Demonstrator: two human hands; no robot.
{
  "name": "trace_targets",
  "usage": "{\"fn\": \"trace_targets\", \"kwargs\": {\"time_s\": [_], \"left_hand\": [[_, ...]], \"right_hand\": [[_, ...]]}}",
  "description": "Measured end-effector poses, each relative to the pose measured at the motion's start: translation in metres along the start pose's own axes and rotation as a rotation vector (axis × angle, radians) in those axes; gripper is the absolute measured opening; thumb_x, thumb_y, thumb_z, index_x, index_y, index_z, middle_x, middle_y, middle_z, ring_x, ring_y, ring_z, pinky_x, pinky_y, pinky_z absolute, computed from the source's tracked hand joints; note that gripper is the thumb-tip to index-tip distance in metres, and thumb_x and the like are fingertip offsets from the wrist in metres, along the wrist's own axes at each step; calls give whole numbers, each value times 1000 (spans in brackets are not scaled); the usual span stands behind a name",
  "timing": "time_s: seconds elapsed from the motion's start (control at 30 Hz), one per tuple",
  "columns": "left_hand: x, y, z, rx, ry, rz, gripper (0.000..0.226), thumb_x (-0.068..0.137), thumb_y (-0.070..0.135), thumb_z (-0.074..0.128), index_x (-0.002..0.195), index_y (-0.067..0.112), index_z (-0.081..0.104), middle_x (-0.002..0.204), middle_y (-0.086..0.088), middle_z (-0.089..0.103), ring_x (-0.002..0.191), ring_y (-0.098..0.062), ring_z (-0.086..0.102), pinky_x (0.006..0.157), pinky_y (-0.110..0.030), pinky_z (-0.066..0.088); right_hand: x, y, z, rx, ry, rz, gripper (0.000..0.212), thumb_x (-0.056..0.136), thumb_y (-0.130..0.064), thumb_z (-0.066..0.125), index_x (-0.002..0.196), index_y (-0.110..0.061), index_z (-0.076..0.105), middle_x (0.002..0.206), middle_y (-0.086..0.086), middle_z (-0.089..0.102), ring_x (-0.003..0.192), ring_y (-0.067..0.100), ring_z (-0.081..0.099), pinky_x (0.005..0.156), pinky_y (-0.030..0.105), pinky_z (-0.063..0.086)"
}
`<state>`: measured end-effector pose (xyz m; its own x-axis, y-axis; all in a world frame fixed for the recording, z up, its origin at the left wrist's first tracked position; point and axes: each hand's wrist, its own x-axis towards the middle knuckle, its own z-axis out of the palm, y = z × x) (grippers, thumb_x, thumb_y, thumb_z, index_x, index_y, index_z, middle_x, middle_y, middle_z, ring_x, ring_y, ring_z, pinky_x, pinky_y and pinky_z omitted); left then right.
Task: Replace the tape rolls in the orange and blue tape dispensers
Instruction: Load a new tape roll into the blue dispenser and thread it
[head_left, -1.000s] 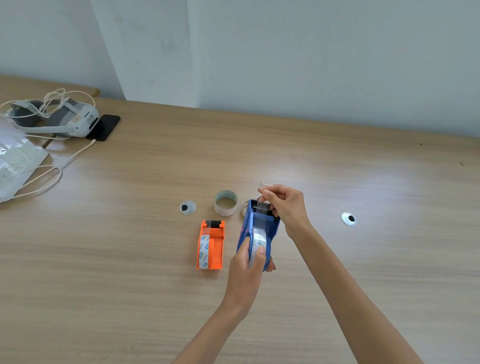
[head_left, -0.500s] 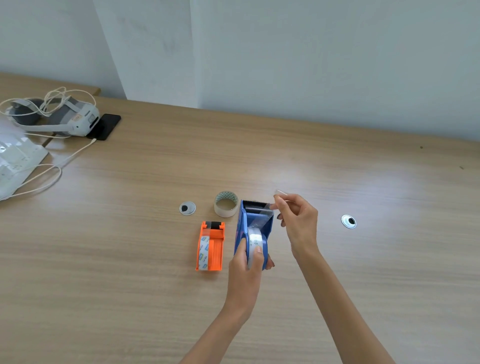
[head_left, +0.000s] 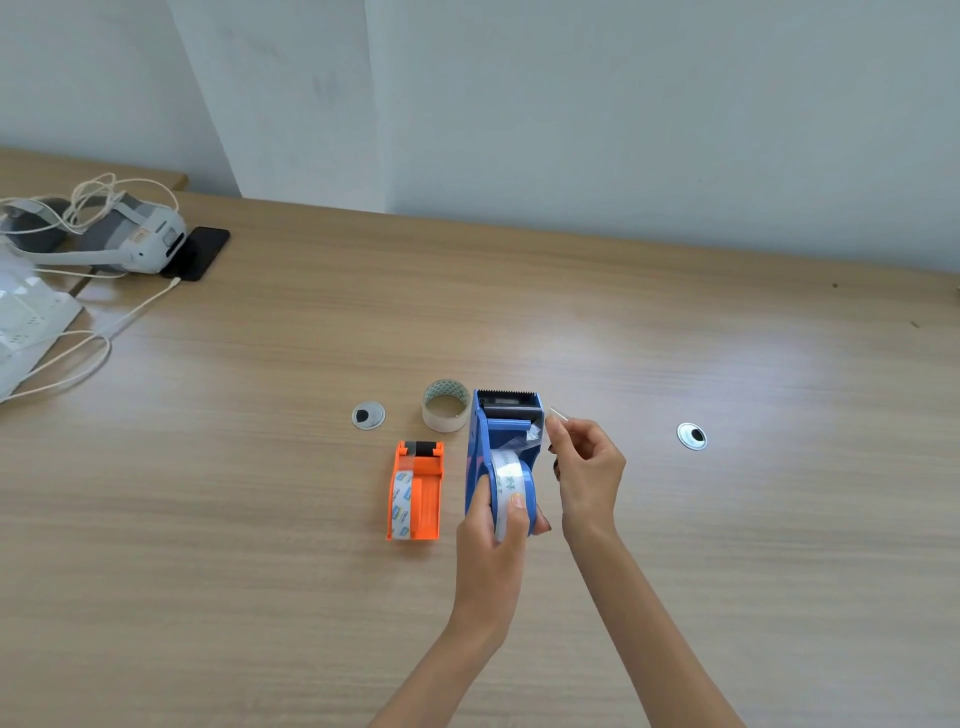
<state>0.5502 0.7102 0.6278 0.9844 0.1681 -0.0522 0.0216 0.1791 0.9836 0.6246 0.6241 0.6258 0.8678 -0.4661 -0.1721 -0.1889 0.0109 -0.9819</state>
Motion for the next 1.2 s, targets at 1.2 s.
{"fn": "trace_targets", "kwargs": {"time_s": [1.2], "left_hand": [[7, -22, -1, 130, -40, -113, 32, 85, 32, 41, 99, 8, 56, 84, -20, 64, 67, -5, 60, 65, -10, 48]], "right_hand": [[45, 12, 4, -362, -226, -313, 15, 76, -21, 76, 71, -15, 64, 56, -7, 39, 55, 8, 31, 51, 15, 30]]}}
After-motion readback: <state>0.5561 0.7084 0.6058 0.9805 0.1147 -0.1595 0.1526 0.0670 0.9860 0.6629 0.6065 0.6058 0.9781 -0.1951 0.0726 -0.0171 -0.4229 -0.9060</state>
